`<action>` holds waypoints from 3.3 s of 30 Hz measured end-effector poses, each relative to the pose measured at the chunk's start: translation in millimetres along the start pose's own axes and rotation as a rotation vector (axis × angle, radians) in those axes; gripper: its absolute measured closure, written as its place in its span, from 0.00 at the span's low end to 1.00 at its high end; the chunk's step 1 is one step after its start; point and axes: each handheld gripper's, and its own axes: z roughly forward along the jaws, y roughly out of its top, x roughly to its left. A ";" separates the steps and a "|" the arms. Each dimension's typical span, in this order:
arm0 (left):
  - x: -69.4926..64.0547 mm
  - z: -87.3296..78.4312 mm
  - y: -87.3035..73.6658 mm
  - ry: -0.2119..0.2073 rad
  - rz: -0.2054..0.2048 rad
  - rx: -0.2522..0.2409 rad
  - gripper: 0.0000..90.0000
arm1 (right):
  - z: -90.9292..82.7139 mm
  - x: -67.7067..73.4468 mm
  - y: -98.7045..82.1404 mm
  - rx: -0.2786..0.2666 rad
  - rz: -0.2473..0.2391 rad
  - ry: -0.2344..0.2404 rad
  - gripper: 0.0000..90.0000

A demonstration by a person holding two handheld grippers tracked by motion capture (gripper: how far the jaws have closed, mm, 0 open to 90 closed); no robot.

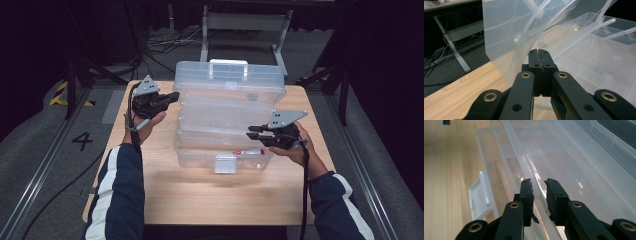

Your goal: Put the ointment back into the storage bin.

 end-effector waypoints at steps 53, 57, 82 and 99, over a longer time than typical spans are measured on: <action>-16.5 -8.6 -22.7 -0.028 0.095 0.073 1.00 | -30.1 9.2 -21.7 -0.010 0.012 -0.056 0.89; -18.4 -9.9 -25.5 -0.027 0.107 0.086 1.00 | -29.5 10.4 -22.2 -0.002 0.010 -0.052 0.89; -24.4 -14.2 -47.2 -0.030 0.107 0.145 1.00 | -41.7 15.6 -37.7 0.016 0.026 -0.063 0.89; -24.4 -16.9 -57.0 -0.018 0.111 0.180 1.00 | -54.6 14.5 -44.8 0.013 0.035 -0.083 0.90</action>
